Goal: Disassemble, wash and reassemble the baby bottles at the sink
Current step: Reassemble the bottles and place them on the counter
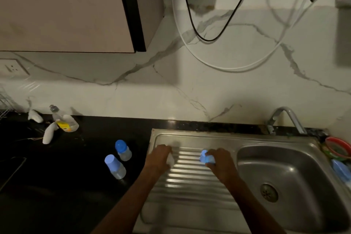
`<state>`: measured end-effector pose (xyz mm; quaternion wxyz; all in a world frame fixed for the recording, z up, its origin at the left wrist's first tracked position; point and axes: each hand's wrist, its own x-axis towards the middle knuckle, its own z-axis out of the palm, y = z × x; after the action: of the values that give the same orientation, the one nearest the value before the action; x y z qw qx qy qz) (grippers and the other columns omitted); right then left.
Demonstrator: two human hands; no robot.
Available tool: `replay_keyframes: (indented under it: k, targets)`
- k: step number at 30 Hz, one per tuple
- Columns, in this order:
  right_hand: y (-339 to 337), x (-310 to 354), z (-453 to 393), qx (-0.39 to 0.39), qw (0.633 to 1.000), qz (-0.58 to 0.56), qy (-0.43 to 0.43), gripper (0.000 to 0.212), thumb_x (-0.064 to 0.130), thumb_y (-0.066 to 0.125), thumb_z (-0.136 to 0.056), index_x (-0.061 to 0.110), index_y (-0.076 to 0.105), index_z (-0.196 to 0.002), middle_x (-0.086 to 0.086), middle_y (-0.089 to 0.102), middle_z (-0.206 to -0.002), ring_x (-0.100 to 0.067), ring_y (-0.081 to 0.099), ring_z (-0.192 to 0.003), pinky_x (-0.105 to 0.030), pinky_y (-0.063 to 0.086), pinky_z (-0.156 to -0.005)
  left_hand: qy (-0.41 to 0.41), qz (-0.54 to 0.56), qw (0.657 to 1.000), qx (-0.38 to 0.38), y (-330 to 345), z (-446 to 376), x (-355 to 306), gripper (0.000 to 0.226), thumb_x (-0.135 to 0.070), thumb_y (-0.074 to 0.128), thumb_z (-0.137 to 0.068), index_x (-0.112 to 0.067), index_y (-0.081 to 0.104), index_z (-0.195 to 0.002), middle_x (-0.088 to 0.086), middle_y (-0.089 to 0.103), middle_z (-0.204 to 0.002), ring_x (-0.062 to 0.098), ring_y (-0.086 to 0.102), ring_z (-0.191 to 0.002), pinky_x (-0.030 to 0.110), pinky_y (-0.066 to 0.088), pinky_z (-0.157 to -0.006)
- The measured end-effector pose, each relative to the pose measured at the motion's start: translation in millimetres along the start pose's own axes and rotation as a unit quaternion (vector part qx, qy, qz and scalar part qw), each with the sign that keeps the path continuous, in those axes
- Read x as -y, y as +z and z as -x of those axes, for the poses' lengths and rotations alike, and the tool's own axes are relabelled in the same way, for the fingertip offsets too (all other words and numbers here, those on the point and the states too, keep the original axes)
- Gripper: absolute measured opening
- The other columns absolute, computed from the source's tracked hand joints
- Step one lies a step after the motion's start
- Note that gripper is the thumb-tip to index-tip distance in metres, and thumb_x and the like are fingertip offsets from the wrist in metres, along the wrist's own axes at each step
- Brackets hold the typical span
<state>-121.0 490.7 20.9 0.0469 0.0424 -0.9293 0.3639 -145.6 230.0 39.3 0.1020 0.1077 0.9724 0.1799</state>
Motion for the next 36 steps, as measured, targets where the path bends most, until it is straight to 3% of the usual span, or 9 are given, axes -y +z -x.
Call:
replay_keyframes:
  k: [5, 11, 15, 17, 21, 26, 29, 32, 36]
  targets:
    - [-45.2, 52.6, -25.2, -0.141, 0.985, 0.001, -0.102, 0.033, 0.014, 0.082, -0.083, 0.014, 0.07, -0.114, -0.004, 0.065, -0.105, -0.018, 0.064, -0.092, -0.017, 0.048, -0.08, 0.11, 0.095, 0.97, -0.197, -44.6, -10.2, -14.2, 0.051, -0.024, 0.077, -0.086, -0.021, 0.058, -0.133, -0.002, 0.057, -0.13, 0.016, 0.058, -0.118, 0.03, 0.05, -0.097]
    - [-97.4, 116.0, -24.2, -0.397, 0.887, -0.054, -0.228, 0.038, 0.012, 0.078, -0.089, -0.005, 0.063, -0.119, -0.015, 0.062, -0.117, -0.018, 0.06, -0.106, -0.015, 0.047, -0.089, 0.215, 0.178, 0.867, -0.412, -92.1, 8.0, -61.2, 0.048, -0.017, 0.08, -0.088, -0.008, 0.058, -0.13, 0.004, 0.053, -0.132, 0.016, 0.051, -0.125, 0.021, 0.043, -0.104]
    - [-14.0, 22.5, 4.7, -0.097, 0.993, 0.01, -0.067, 0.036, 0.015, 0.081, -0.08, 0.018, 0.066, -0.112, -0.009, 0.067, -0.102, -0.031, 0.069, -0.091, -0.004, 0.033, -0.078, 0.054, 0.049, 0.995, -0.074, -8.4, 11.0, -7.6, 0.053, -0.025, 0.079, -0.085, -0.017, 0.056, -0.132, 0.003, 0.051, -0.132, 0.022, 0.053, -0.124, 0.033, 0.046, -0.101]
    - [4.7, -5.8, 14.4, -0.022, 1.0, 0.011, -0.019, 0.037, 0.023, 0.08, -0.07, 0.022, 0.067, -0.105, -0.002, 0.069, -0.09, -0.03, 0.071, -0.083, -0.01, 0.034, -0.075, -0.007, 0.037, 0.999, 0.008, 12.1, 13.1, 10.0, 0.056, -0.028, 0.081, -0.081, -0.016, 0.057, -0.13, 0.005, 0.052, -0.131, 0.024, 0.055, -0.124, 0.031, 0.045, -0.1]
    - [-47.4, 54.8, -19.5, -0.133, 0.986, -0.011, -0.104, 0.03, 0.013, 0.083, -0.081, 0.015, 0.07, -0.108, 0.007, 0.066, -0.095, -0.004, 0.065, -0.086, -0.022, 0.049, -0.072, 0.088, 0.158, 0.966, -0.184, -46.1, -0.5, -18.2, 0.049, -0.027, 0.081, -0.083, -0.018, 0.061, -0.127, -0.002, 0.059, -0.124, 0.012, 0.058, -0.113, 0.032, 0.049, -0.098]
    - [-110.2, 139.7, -29.3, -0.397, 0.885, -0.057, -0.237, 0.034, 0.005, 0.075, -0.089, -0.006, 0.064, -0.119, -0.016, 0.063, -0.119, -0.019, 0.059, -0.113, -0.016, 0.046, -0.096, 0.197, 0.202, 0.878, -0.388, -106.6, 11.5, -76.1, 0.048, -0.021, 0.082, -0.086, -0.013, 0.058, -0.127, -0.001, 0.055, -0.127, 0.013, 0.054, -0.12, 0.019, 0.044, -0.1]
    - [-59.1, 85.6, -6.4, -0.281, 0.946, -0.054, -0.155, 0.025, 0.014, 0.072, -0.091, 0.009, 0.066, -0.116, 0.001, 0.063, -0.11, -0.013, 0.06, -0.106, -0.007, 0.042, -0.091, 0.154, 0.175, 0.926, -0.296, -55.7, 14.6, -48.4, 0.045, -0.017, 0.081, -0.086, -0.01, 0.06, -0.124, -0.003, 0.054, -0.124, 0.016, 0.059, -0.116, 0.027, 0.048, -0.099]
    - [-10.8, 19.9, 15.9, -0.082, 0.993, -0.045, -0.076, 0.023, 0.049, 0.065, -0.091, 0.027, 0.067, -0.099, 0.018, 0.066, -0.091, 0.002, 0.064, -0.083, -0.032, 0.057, -0.075, 0.046, 0.147, 0.982, -0.113, -14.3, 18.6, -15.9, 0.043, -0.023, 0.082, -0.079, -0.014, 0.061, -0.116, -0.009, 0.053, -0.112, 0.014, 0.06, -0.104, 0.035, 0.052, -0.093]
    - [-46.0, 52.2, -1.5, -0.184, 0.977, -0.064, -0.087, 0.029, 0.014, 0.079, -0.087, 0.019, 0.067, -0.113, 0.017, 0.062, -0.101, 0.008, 0.061, -0.088, -0.016, 0.054, -0.074, 0.114, 0.18, 0.944, -0.251, -44.8, 7.4, -23.3, 0.045, -0.027, 0.082, -0.083, -0.021, 0.059, -0.121, -0.009, 0.057, -0.118, 0.008, 0.058, -0.106, 0.031, 0.053, -0.09]
